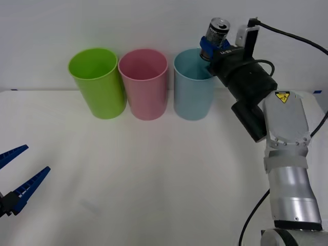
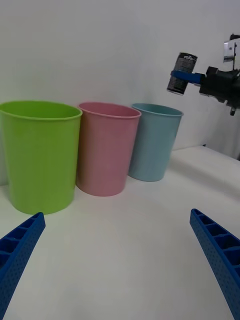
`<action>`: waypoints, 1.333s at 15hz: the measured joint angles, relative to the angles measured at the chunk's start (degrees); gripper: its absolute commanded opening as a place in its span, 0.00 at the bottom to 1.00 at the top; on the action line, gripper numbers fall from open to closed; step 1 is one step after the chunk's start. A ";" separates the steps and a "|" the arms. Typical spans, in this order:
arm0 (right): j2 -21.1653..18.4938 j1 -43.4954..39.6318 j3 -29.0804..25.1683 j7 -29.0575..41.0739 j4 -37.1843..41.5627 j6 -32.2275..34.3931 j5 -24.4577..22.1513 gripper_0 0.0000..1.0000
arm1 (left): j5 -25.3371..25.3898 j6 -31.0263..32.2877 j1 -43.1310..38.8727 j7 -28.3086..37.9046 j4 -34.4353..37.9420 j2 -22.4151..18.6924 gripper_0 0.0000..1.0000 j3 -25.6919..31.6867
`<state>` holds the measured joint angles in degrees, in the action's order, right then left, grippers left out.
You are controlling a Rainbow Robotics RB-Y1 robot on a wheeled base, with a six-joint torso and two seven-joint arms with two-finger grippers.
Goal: Grasp the object on the table and drop it into the matching bin: aluminum can to the light blue bin, PET bottle to the pink bin.
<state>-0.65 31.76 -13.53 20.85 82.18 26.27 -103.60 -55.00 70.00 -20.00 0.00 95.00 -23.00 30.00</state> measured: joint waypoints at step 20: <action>0.40 4.60 1.90 -3.35 -7.35 -5.71 -0.24 1.00 | 0.00 0.00 0.00 0.00 0.00 0.00 1.00 0.00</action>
<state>-0.26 36.36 -11.63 17.50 74.84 20.56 -103.84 -55.00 70.00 -20.00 0.00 95.00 -23.00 30.00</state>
